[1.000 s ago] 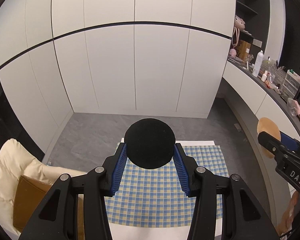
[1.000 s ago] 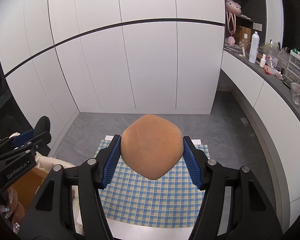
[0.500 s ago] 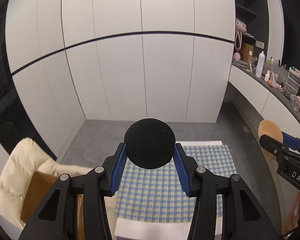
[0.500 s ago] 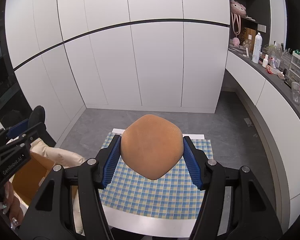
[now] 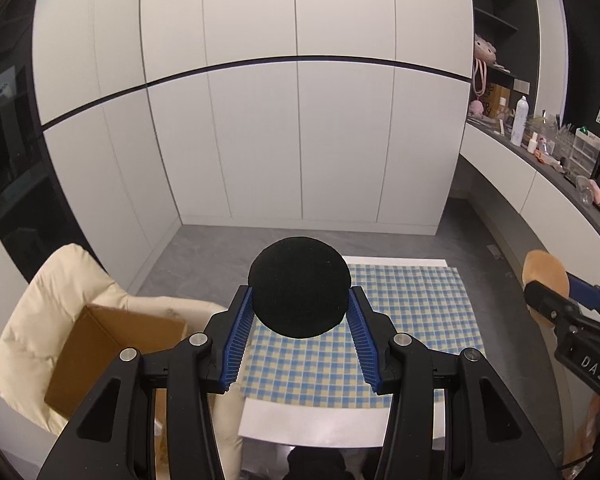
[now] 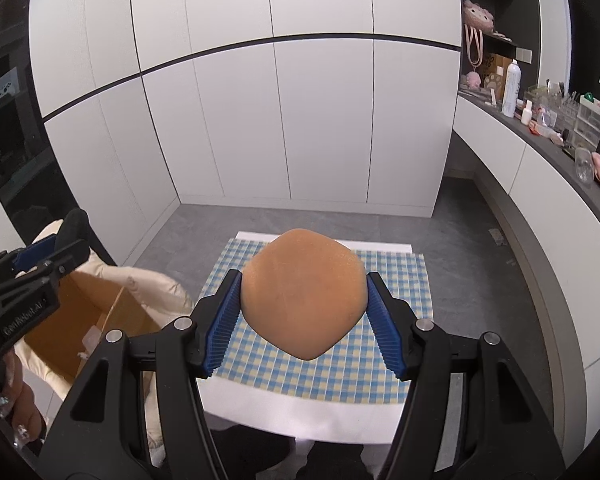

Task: Organize objects
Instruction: 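Lift the tan sponge with the right tool while the left tool lifts the black sponge, then carry both sponges with both tools over the cardboard box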

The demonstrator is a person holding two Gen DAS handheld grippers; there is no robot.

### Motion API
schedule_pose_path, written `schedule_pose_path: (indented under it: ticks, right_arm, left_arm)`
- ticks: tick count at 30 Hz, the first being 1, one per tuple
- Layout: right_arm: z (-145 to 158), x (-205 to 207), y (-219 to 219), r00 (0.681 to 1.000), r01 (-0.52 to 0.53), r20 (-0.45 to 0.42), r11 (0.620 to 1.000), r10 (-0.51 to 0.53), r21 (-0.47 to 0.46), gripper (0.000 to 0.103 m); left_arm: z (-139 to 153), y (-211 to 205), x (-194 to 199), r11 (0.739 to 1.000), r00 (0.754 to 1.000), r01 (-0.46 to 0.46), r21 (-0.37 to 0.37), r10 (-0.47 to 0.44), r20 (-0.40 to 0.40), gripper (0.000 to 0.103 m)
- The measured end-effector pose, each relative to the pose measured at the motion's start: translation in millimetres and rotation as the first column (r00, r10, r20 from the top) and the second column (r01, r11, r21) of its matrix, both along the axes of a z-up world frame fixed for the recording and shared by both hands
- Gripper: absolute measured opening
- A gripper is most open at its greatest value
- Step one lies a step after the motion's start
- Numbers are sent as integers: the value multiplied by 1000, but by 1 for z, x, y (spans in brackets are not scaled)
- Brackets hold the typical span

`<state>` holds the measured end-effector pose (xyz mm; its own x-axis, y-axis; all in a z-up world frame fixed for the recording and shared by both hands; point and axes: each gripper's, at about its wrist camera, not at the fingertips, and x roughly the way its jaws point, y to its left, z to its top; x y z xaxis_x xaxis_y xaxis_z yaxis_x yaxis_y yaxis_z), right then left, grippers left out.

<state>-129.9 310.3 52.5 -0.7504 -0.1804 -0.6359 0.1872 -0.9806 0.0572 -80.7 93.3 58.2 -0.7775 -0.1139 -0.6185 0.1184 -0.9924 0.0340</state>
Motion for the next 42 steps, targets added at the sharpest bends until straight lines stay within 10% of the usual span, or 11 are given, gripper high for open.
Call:
schedule_pose_path:
  ticks: [42]
  right_arm:
    - [-108, 129, 10, 979, -11, 203, 999, 3, 37, 64]
  left_arm:
    - [-103, -19, 105, 999, 974, -31, -24, 35, 222, 48]
